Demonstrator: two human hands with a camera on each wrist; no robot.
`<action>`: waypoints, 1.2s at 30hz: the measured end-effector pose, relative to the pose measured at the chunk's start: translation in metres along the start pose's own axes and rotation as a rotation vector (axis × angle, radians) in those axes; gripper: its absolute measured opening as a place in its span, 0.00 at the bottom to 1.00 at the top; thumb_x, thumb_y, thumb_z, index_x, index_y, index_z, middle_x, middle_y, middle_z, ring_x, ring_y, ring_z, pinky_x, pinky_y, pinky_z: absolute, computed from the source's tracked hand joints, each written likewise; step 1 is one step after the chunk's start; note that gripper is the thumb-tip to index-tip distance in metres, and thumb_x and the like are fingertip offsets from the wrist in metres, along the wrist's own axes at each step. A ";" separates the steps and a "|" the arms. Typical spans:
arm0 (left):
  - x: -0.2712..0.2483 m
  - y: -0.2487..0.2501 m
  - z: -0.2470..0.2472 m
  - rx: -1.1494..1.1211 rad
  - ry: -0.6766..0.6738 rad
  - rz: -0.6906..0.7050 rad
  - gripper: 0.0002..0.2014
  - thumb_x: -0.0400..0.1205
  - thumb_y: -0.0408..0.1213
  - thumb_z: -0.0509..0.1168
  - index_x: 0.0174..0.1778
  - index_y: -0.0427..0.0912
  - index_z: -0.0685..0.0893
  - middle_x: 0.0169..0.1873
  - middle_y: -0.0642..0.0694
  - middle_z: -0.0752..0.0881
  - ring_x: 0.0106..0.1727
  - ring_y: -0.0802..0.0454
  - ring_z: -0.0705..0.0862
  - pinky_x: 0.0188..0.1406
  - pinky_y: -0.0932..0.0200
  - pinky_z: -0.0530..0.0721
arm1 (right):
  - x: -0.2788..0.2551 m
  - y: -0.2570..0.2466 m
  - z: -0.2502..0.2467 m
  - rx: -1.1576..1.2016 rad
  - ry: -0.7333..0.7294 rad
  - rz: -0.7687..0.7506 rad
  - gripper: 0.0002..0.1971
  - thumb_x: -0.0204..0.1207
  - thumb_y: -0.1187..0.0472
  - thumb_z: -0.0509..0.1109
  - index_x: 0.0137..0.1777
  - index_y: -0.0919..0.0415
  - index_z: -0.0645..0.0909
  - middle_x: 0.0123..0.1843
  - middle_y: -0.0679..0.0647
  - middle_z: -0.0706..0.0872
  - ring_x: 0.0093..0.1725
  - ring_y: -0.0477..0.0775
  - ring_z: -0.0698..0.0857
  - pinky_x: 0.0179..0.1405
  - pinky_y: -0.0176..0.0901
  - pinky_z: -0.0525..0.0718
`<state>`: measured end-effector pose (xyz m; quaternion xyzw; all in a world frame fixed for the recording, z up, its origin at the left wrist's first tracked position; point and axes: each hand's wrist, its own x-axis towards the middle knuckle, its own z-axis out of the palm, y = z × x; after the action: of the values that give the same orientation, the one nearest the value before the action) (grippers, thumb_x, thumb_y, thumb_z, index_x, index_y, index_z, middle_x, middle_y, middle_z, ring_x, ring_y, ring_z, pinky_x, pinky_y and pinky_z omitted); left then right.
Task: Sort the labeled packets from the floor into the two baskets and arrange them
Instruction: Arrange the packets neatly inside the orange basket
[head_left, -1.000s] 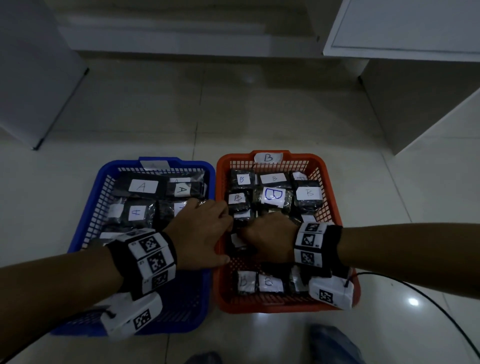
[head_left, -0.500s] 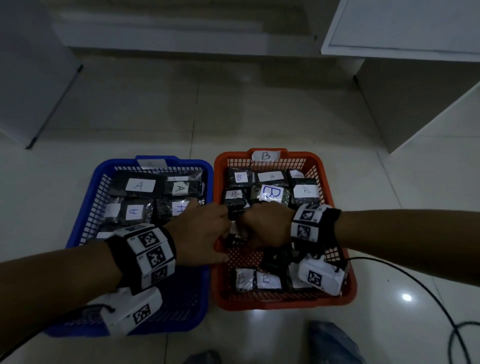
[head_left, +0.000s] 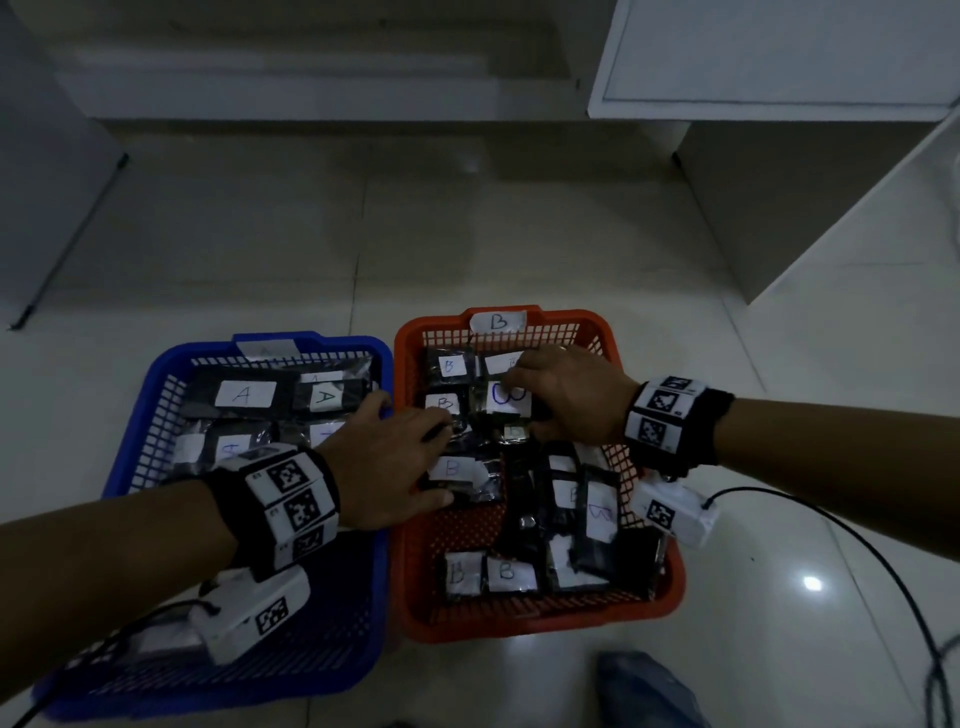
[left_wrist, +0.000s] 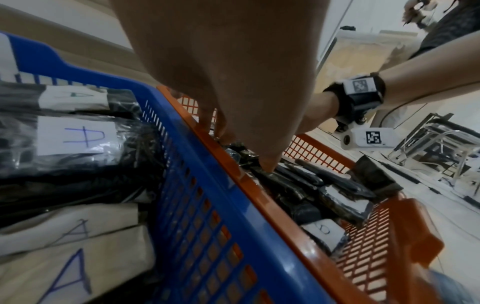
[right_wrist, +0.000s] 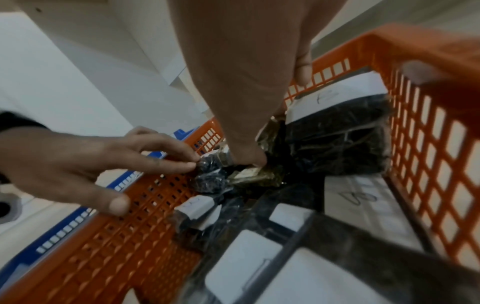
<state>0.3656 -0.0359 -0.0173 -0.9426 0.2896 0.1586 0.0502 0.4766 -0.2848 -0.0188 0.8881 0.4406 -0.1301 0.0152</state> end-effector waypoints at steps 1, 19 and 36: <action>0.000 0.000 0.002 0.021 0.017 0.009 0.38 0.83 0.70 0.46 0.78 0.44 0.71 0.79 0.48 0.67 0.74 0.50 0.73 0.74 0.37 0.61 | 0.001 0.001 -0.002 0.026 -0.003 0.000 0.30 0.72 0.47 0.77 0.74 0.54 0.77 0.67 0.54 0.83 0.65 0.59 0.81 0.62 0.56 0.81; 0.001 -0.005 0.008 0.063 0.000 0.103 0.39 0.82 0.70 0.38 0.66 0.45 0.82 0.67 0.50 0.76 0.67 0.52 0.75 0.72 0.44 0.64 | -0.006 -0.003 0.010 0.025 0.128 -0.101 0.22 0.77 0.44 0.70 0.67 0.54 0.79 0.62 0.54 0.81 0.59 0.56 0.81 0.57 0.57 0.81; -0.022 0.008 0.009 -0.063 0.085 0.237 0.16 0.83 0.57 0.55 0.55 0.56 0.83 0.51 0.58 0.83 0.54 0.56 0.80 0.57 0.53 0.73 | -0.030 -0.081 0.029 -0.042 -0.341 -0.486 0.25 0.74 0.38 0.74 0.66 0.50 0.84 0.62 0.51 0.87 0.66 0.58 0.81 0.72 0.57 0.70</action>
<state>0.3412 -0.0294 -0.0189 -0.9086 0.3959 0.1324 -0.0108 0.3891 -0.2624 -0.0326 0.7214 0.6340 -0.2682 0.0757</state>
